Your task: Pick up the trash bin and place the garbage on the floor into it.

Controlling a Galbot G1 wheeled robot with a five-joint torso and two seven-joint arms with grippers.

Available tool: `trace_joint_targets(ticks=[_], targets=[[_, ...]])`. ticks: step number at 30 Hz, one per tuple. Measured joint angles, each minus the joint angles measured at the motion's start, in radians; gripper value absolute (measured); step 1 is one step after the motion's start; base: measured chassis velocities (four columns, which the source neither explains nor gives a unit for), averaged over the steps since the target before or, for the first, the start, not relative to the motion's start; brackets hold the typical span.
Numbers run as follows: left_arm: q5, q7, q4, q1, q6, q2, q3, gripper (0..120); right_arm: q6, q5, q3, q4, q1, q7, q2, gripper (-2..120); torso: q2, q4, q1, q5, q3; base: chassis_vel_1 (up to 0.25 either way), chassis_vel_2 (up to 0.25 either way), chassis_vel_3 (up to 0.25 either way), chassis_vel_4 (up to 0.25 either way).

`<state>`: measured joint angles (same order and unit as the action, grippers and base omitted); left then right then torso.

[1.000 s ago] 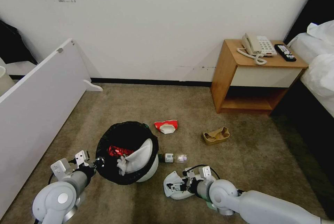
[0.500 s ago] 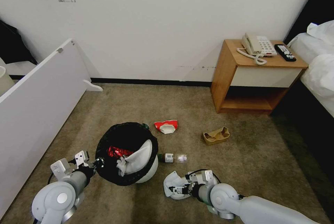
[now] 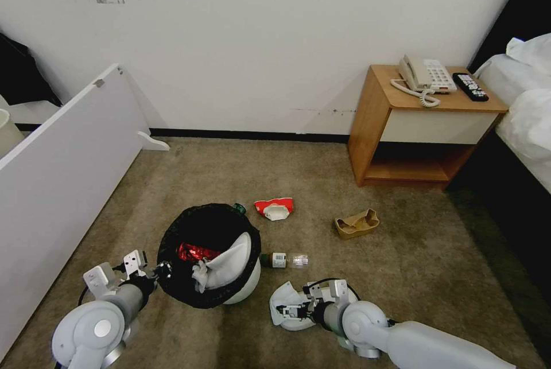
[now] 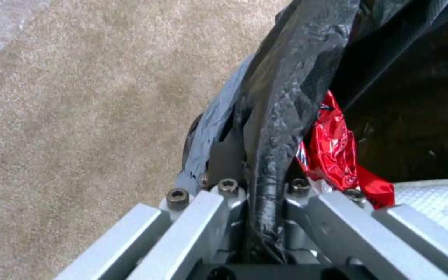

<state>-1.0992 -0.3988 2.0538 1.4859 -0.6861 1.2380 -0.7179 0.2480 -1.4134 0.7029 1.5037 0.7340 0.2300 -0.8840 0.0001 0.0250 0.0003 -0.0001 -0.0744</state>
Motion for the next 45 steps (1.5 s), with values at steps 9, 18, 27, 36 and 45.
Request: trace_joint_targets(ticks=[9, 18, 27, 36, 45], targets=[[-0.003, 0.000, 0.001, -0.001, 0.000, -0.005, -0.004, 1, -0.006, 0.014, -0.004, -0.021, 0.008, -0.010, -0.009, 100, 0.000, 0.0000, 0.000, 0.0001, 0.000, 0.000, 0.000, 0.000, 0.000], [-0.003, 0.000, 0.001, -0.001, 0.000, -0.002, -0.003, 1, -0.012, 0.034, -0.006, -0.039, 0.009, -0.028, -0.014, 100, 0.000, 0.0000, 0.000, 0.0001, 0.000, 0.000, 0.000, 0.000, 0.000], [-0.003, 0.000, 0.002, -0.001, 0.000, -0.002, -0.006, 1, -0.014, 0.048, 0.003, -0.053, -0.003, -0.036, -0.028, 100, 0.000, 0.0001, 0.000, -0.0002, 0.000, 0.000, 0.000, 0.000, 0.000], [-0.003, 0.002, -0.001, -0.001, 0.000, -0.001, -0.005, 1, -0.020, 0.051, 0.013, -0.064, -0.013, -0.039, -0.043, 100, 0.000, 0.0002, 0.000, -0.0001, 0.000, 0.000, 0.000, 0.000, 0.000], [-0.003, 0.003, -0.005, -0.006, 0.000, -0.004, -0.001, 1, -0.023, 0.054, 0.025, -0.066, -0.023, -0.045, -0.047, 100, 0.000, -0.0001, 0.000, 0.0001, 0.000, 0.000, 0.000, 0.000, 0.000]])
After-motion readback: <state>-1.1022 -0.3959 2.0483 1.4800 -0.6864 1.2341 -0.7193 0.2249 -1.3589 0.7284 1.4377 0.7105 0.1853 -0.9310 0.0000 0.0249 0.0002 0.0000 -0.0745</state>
